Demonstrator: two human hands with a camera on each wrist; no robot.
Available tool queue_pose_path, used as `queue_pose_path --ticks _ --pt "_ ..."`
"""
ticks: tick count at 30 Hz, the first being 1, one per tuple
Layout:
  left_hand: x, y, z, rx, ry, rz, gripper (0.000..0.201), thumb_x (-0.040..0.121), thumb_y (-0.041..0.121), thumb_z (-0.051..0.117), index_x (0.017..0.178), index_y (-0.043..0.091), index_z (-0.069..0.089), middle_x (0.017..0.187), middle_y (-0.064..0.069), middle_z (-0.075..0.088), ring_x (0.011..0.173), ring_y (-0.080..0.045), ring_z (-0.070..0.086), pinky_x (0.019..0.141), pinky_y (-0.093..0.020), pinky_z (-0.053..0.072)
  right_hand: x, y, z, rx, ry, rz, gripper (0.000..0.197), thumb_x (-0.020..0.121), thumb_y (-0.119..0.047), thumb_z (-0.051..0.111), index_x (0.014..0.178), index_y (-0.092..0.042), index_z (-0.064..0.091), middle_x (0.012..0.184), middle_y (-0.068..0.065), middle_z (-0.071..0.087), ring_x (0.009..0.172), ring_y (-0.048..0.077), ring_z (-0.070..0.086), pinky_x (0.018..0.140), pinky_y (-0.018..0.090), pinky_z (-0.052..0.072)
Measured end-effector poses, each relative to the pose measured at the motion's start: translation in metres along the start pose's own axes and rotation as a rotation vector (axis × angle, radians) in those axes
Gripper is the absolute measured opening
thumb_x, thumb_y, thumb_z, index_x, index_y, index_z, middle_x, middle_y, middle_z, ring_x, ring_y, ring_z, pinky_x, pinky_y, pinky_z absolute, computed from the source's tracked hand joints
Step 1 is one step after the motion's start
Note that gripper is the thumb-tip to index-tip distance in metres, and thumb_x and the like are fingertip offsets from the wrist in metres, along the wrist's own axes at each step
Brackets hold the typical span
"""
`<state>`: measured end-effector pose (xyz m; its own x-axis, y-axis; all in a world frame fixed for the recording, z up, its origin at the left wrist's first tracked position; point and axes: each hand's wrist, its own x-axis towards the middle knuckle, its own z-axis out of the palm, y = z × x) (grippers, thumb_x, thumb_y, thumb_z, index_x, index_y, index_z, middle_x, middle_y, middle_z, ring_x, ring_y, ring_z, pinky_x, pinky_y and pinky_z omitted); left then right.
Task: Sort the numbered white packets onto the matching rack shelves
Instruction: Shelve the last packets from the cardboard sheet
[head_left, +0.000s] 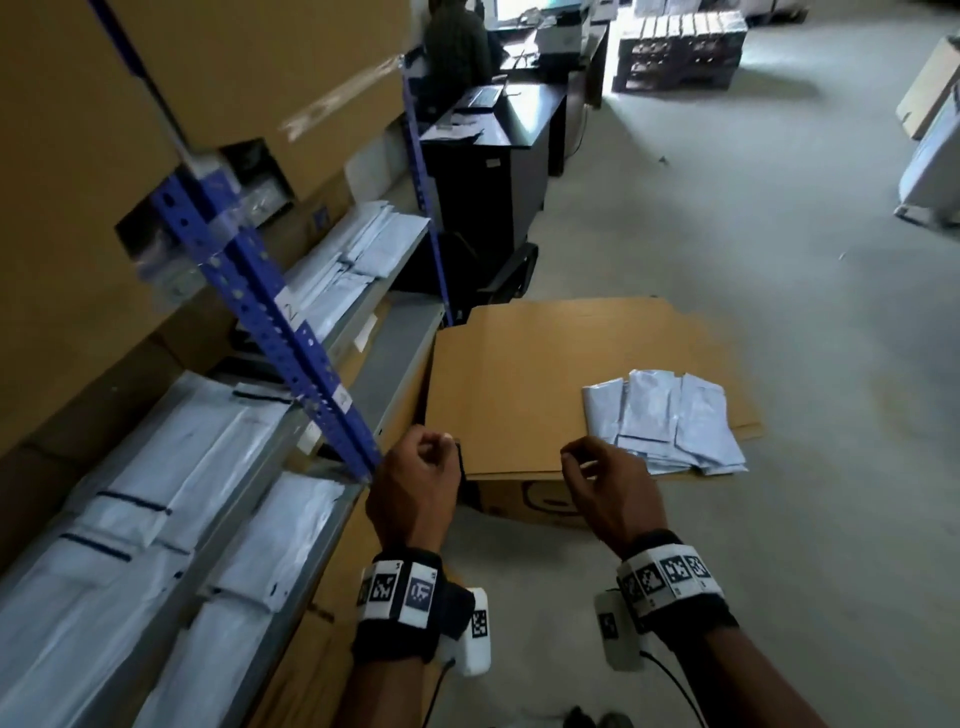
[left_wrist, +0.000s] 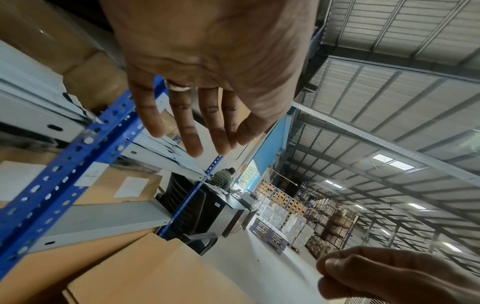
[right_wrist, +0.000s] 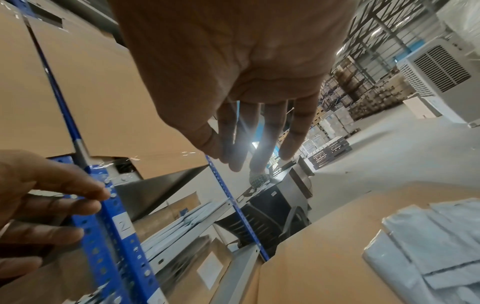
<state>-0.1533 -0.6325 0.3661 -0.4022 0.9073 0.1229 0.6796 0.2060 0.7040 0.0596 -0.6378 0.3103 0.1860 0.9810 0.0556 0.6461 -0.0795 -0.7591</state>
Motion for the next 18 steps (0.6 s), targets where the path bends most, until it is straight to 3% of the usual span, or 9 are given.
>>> queue_pose_path --ticks 3,6,11,15,18 --pt "-0.014 0.023 0.027 -0.021 -0.002 0.003 0.012 0.094 0.038 0.06 0.092 0.028 0.067 0.089 0.016 0.063 0.082 -0.011 0.057 0.068 -0.027 0.04 0.012 0.026 -0.031 -0.005 0.04 0.01 0.007 0.094 -0.039 0.063 0.094 -0.035 0.069 0.082 -0.019 0.07 0.077 0.001 0.068 0.061 0.025 0.049" --pt "-0.026 0.042 0.051 -0.022 -0.021 0.004 0.013 0.094 0.039 0.06 0.092 0.028 0.067 0.088 0.016 0.06 0.084 -0.012 0.056 0.069 -0.028 0.039 0.015 0.053 -0.054 -0.002 0.064 0.059 0.008 0.093 -0.04 0.062 0.096 -0.036 0.069 0.084 -0.019 0.07 0.078 -0.001 0.067 0.064 0.025 0.049" --pt "-0.039 0.068 0.083 0.014 -0.067 0.047 0.015 0.094 0.039 0.06 0.09 0.027 0.068 0.086 0.016 0.063 0.078 -0.011 0.057 0.062 -0.024 0.038 0.013 0.095 -0.08 0.026 0.095 0.169 0.008 0.092 -0.041 0.063 0.092 -0.037 0.07 0.085 -0.017 0.072 0.08 0.003 0.068 0.072 0.03 0.055" --pt "-0.035 0.085 0.106 0.028 -0.116 0.082 0.014 0.094 0.033 0.062 0.088 0.023 0.069 0.084 0.014 0.064 0.067 -0.003 0.051 0.052 -0.017 0.029 0.015 0.121 -0.091 0.023 0.164 0.217 0.007 0.092 -0.035 0.066 0.093 -0.033 0.072 0.096 -0.009 0.071 0.09 0.013 0.066 0.074 0.032 0.051" --pt "-0.025 0.1 0.134 0.015 -0.159 0.066 0.012 0.093 0.032 0.063 0.085 0.023 0.068 0.083 0.014 0.063 0.075 -0.009 0.054 0.058 -0.023 0.032 0.02 0.144 -0.096 0.008 0.192 0.269 0.005 0.092 -0.035 0.066 0.092 -0.034 0.071 0.097 -0.011 0.07 0.091 0.014 0.066 0.074 0.033 0.051"
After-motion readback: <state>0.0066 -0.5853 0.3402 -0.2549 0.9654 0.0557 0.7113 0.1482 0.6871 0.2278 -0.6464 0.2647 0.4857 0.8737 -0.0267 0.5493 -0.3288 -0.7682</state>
